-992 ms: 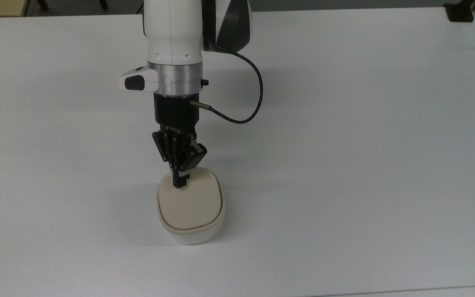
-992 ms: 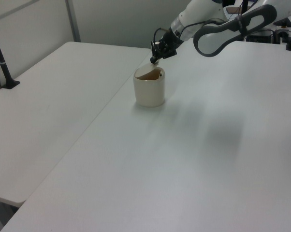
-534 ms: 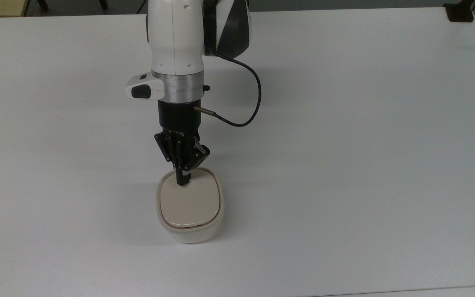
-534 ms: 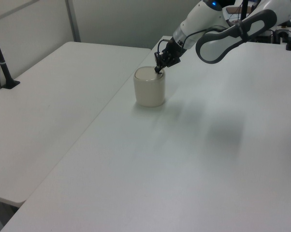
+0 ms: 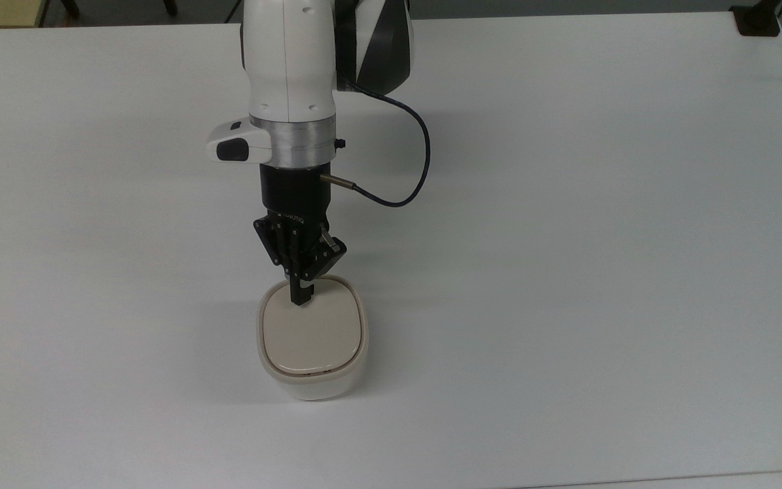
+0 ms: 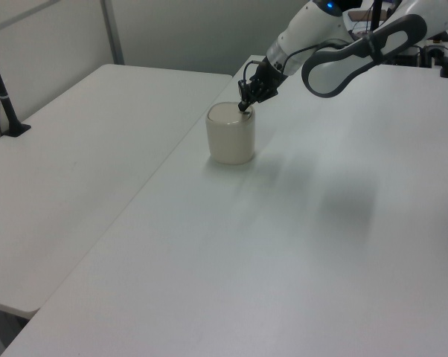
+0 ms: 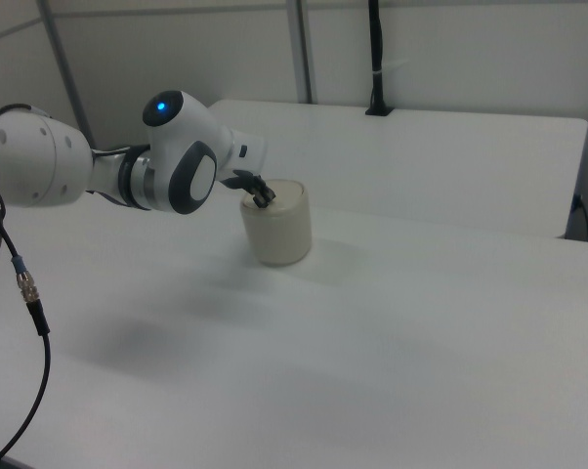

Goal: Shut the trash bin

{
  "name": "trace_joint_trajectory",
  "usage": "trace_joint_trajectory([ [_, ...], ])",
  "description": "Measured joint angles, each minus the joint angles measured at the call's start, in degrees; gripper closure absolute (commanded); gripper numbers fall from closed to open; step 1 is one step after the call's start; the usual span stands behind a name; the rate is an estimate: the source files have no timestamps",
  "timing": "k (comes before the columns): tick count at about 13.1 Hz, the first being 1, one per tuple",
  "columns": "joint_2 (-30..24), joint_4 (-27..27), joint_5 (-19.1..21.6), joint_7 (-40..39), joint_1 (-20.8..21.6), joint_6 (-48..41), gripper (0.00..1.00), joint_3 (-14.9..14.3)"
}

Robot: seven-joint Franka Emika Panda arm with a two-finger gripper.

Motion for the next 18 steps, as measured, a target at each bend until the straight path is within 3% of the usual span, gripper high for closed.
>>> trace_joint_trajectory([
  [2,-2.29,0.56,0.03,0.01,-0.22,-4.45,0.98,0.00],
  [3,-4.83,1.22,0.12,0.01,-0.34,-9.06,0.82,0.00],
  [4,-7.47,1.73,0.14,0.01,-0.34,-13.93,0.33,0.01],
  [6,-14.34,2.13,0.15,0.01,-0.25,-25.92,0.02,0.28],
  [9,-21.96,1.96,0.16,0.01,-0.10,-40.38,0.00,1.67],
  [12,-26.06,1.46,0.15,-4.16,0.00,-51.75,0.00,3.77],
  [15,-28.69,1.26,0.42,-16.40,-0.25,-60.57,0.00,3.94],
  [18,-30.24,1.11,1.48,-30.53,-2.22,-63.99,0.00,3.87],
])
